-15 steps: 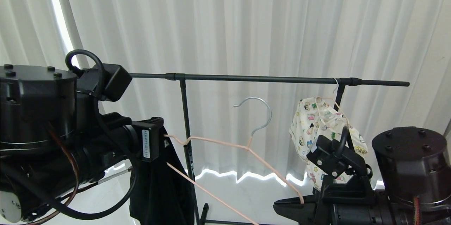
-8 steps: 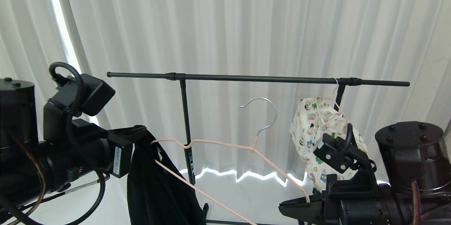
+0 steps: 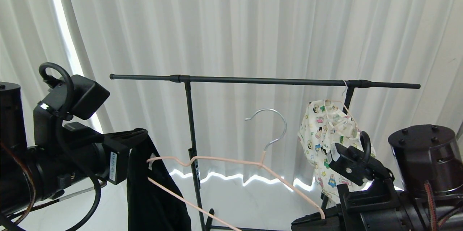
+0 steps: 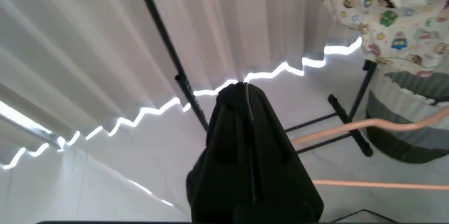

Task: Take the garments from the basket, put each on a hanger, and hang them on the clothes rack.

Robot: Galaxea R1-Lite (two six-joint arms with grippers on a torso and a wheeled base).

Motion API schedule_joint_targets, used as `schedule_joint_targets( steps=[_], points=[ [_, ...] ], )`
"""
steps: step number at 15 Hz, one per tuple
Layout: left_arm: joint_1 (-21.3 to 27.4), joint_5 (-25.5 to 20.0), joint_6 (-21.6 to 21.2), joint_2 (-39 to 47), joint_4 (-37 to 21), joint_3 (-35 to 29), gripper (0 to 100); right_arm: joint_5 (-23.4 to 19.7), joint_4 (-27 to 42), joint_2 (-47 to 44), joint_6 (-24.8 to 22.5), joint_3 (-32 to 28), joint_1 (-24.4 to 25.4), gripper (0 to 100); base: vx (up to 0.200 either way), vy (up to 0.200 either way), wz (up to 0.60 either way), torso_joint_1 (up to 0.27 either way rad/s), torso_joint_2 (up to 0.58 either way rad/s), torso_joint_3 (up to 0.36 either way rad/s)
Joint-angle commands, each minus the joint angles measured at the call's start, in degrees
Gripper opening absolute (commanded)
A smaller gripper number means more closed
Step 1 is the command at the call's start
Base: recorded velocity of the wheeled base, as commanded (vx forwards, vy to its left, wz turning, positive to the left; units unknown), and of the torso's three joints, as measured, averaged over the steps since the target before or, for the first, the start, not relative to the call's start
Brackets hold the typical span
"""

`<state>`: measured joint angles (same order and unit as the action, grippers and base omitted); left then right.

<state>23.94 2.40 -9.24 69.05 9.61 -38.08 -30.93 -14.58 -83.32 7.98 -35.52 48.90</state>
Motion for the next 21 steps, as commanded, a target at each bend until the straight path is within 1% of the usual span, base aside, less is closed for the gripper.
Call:
schedule_joint_targets(
  steps=[1, 3, 4, 5, 6, 8, 9, 10, 12, 13, 17, 21],
  points=[
    [1.37, -0.56, 0.01, -0.23, 0.06, -0.24, 0, -0.27, -0.10, -0.88, -0.07, -0.25, 0.06, 0, 0.000, 0.000, 0.00, 0.000, 0.00, 0.000],
    [3.39, -0.64, 0.19, -0.23, 0.06, -0.41, 0, 0.25, -0.36, -2.02, -0.16, -0.42, 0.06, 0, 0.000, 0.000, 0.00, 0.000, 0.00, 0.000],
    [3.30, -0.56, 0.19, -0.05, -0.03, -0.41, 0, 0.34, -0.45, -2.28, -0.16, -0.34, -0.29, 0, 0.000, 0.000, 0.00, 0.000, 0.00, 0.000],
    [3.13, -0.29, 0.10, 0.21, -0.20, -0.50, 0, 0.43, -0.36, -2.19, -0.25, 0.02, -1.79, 0, 0.000, 0.000, 0.00, 0.000, 0.00, 0.000],
    [2.34, -0.12, 0.19, 0.30, -2.05, -1.29, 0, 0.43, -0.36, -1.93, -0.25, 0.10, -2.84, 0, 0.000, 0.000, 0.00, 0.000, 0.00, 0.000],
    [0.58, -0.03, 0.28, 0.39, -7.85, -3.84, 0, 0.43, -0.36, -1.32, -0.25, -0.07, -5.21, 0, 0.000, 0.000, 0.00, 0.000, 0.00, 0.000],
    [0.40, -0.12, 0.63, 1.18, -8.55, -4.72, 0, 0.34, -0.36, -0.79, -0.25, -0.16, -5.48, 0, 0.000, 0.000, 0.00, 0.000, 0.00, 0.000],
    [0.40, -0.12, 1.42, 2.14, -8.55, -5.33, 0, 0.08, -0.27, -0.26, -0.34, -0.16, -5.30, 0, 0.000, 0.000, 0.00, 0.000, 0.00, 0.000],
    [0.49, -0.12, 3.35, 4.17, -8.55, -6.21, 0, 0.17, -0.19, 0.09, -0.25, -0.07, -2.75, 0, 0.000, 0.000, 0.00, 0.000, 0.00, 0.000],
    [1.11, -0.20, 4.58, 4.52, -8.55, -6.74, 0, 0.25, -0.27, -0.26, -0.34, -0.16, -2.49, 0, 0.000, 0.000, 0.00, 0.000, 0.00, 0.000],
    [5.15, -0.20, 7.31, 4.17, -8.55, -7.00, 0, 0.25, -0.36, -1.93, -0.25, -0.86, -2.49, 0, 0.000, 0.000, 0.00, 0.000, 0.00, 0.000],
    [10.25, -0.20, 10.91, 4.08, -8.55, -8.23, 0, 0.25, -0.45, -3.69, -0.34, -2.36, -1.61, 0, 0.000, 0.000, 0.00, 0.000, 0.00, 0.000]
  ],
)
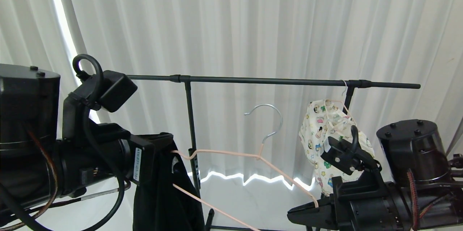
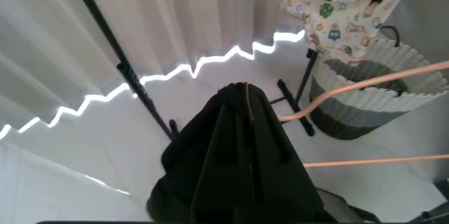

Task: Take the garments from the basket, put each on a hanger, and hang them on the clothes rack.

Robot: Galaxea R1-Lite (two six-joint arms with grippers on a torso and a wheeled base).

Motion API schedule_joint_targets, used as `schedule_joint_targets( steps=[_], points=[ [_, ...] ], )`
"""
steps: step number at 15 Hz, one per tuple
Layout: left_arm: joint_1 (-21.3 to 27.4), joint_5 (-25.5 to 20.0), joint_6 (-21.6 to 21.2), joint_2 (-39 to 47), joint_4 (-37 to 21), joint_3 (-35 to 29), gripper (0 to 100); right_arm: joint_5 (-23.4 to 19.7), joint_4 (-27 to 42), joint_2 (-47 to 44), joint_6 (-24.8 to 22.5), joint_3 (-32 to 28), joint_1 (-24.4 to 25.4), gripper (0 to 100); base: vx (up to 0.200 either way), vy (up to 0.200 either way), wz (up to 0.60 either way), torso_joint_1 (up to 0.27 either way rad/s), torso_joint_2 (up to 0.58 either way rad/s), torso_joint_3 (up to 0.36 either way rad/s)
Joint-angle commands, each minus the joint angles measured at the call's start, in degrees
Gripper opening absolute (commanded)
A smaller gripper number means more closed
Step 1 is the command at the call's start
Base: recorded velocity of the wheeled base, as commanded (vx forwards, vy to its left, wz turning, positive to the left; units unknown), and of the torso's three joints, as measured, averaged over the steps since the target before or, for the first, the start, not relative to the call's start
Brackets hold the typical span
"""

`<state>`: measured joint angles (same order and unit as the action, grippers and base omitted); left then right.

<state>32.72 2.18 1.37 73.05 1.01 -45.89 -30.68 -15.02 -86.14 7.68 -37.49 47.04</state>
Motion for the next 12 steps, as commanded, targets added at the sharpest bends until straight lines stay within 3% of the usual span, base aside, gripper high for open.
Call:
schedule_joint_targets(
  steps=[1, 5, 8, 10, 12],
  points=[
    [1.73, -0.16, 0.22, -0.01, 0.04, -0.43, 0, -0.34, 0.08, -0.87, 0.05, -0.66, 0.77, 0, 0.000, 0.000, 0.00, 0.000, 0.00, 0.000],
    [1.65, 0.02, -0.31, 0.08, -0.13, -0.08, 0, -0.17, 0.34, -0.52, 0.14, -0.22, 2.35, 0, 0.000, 0.000, 0.00, 0.000, 0.00, 0.000],
    [-2.57, 0.10, -0.66, -0.18, -0.75, 0.09, 0, -0.34, 0.52, 2.64, 0.14, 2.77, -0.90, 0, 0.000, 0.000, 0.00, 0.000, 0.00, 0.000],
    [-5.12, -0.16, -5.67, 0.17, -1.10, 0.27, 0, -1.04, 1.04, 5.46, 0.14, 4.09, -1.69, 0, 0.000, 0.000, 0.00, 0.000, 0.00, 0.000],
    [-5.39, -0.07, -6.46, 1.13, -1.01, 0.18, 0, -2.54, 2.71, 7.13, 0.14, 4.09, -1.69, 0, 0.000, 0.000, 0.00, 0.000, 0.00, 0.000]
  ],
)
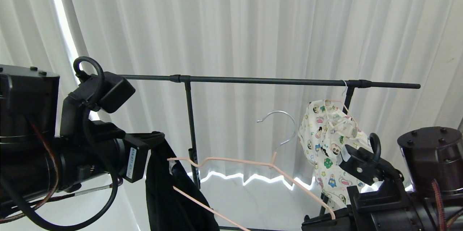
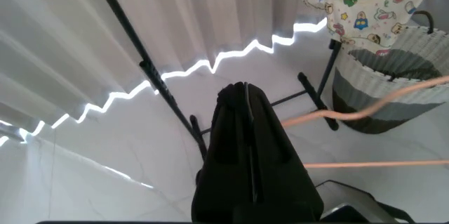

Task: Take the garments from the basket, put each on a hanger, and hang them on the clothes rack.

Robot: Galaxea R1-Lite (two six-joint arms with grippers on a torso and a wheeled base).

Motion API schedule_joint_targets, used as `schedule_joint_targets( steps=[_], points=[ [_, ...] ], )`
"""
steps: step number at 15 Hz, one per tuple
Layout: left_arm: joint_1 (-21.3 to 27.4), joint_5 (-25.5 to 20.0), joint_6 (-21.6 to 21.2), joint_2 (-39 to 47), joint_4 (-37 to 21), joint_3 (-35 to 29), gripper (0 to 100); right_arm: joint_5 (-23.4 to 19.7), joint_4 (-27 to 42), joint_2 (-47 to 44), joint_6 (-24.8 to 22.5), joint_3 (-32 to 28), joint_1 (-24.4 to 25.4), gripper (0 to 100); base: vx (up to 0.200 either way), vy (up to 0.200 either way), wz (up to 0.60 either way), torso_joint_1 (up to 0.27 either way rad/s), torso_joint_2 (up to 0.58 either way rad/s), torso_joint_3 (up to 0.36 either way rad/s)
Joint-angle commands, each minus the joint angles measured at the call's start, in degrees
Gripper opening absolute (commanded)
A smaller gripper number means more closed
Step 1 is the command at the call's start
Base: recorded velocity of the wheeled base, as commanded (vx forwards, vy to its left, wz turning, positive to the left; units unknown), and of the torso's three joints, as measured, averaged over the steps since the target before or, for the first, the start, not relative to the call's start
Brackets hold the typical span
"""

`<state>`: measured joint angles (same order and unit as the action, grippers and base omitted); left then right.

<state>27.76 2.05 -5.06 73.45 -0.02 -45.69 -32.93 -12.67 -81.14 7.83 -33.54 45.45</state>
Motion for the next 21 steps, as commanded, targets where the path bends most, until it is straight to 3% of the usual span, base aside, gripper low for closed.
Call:
schedule_joint_targets(
  steps=[1, 14, 21],
  points=[
    [-0.51, 0.06, -0.39, 0.91, 0.02, -0.01, 0, -0.82, 0.98, 2.65, 0.00, 0.14, -0.09, 0, 0.000, 0.000, 0.00, 0.000, 0.00, 0.000],
    [3.18, 0.15, -0.74, 0.56, 0.02, -1.51, 0, -2.23, 0.27, -4.20, -0.18, -3.64, 0.78, 0, 0.000, 0.000, 0.00, 0.000, 0.00, 0.000],
    [6.78, 0.24, 5.32, 0.47, 0.11, -3.70, 0, -2.14, -2.36, -9.39, 0.35, -6.54, 3.60, 0, 0.000, 0.000, 0.00, 0.000, 0.00, 0.000]
  ],
)
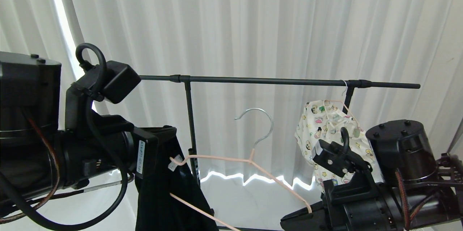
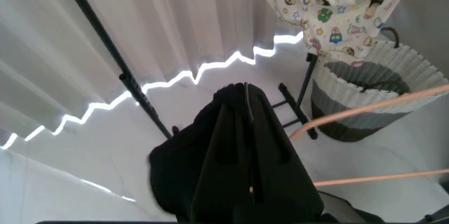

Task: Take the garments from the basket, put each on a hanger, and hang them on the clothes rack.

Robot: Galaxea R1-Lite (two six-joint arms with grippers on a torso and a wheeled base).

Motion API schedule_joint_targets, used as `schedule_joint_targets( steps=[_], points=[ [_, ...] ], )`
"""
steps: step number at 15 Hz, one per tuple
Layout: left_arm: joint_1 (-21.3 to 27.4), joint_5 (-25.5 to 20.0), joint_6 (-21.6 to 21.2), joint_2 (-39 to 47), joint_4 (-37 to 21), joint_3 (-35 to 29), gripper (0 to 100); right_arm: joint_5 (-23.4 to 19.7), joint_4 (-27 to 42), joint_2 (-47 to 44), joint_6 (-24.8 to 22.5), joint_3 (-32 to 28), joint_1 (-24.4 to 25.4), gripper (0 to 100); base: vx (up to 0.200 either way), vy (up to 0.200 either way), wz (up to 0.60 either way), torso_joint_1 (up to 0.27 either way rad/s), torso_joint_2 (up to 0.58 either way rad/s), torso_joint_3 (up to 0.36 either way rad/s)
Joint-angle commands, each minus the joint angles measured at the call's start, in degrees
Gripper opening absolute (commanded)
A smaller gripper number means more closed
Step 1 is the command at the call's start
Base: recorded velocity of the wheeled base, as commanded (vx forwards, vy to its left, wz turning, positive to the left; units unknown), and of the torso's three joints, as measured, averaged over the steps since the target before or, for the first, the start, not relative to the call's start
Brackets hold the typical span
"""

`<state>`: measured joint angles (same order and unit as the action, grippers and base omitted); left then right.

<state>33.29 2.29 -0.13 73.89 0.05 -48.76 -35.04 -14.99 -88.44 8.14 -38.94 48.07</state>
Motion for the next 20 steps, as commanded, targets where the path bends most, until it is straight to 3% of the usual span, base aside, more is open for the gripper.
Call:
schedule_joint_targets(
  steps=[1, 8, 14, 20],
  points=[
    [2.22, -0.01, 1.36, 0.20, 0.04, -0.98, 0, -0.03, -0.39, -2.79, 0.12, -1.93, 1.24, 0, 0.000, 0.000, 0.00, 0.000, 0.00, 0.000],
    [5.47, 0.26, 5.58, 1.08, 0.21, -3.09, 0, 1.11, -4.52, -5.16, 1.35, -2.46, 1.41, 0, 0.000, 0.000, 0.00, 0.000, 0.00, 0.000],
    [8.81, 0.70, 9.71, 4.16, 0.48, -9.33, 0, 1.55, -8.91, -6.83, 4.34, -3.16, 3.96, 0, 0.000, 0.000, 0.00, 0.000, 0.00, 0.000],
    [8.02, 1.05, 4.97, 3.11, 0.48, -7.93, 0, 4.98, -9.26, -6.30, 6.36, -2.28, 4.14, 0, 0.000, 0.000, 0.00, 0.000, 0.00, 0.000]
  ],
)
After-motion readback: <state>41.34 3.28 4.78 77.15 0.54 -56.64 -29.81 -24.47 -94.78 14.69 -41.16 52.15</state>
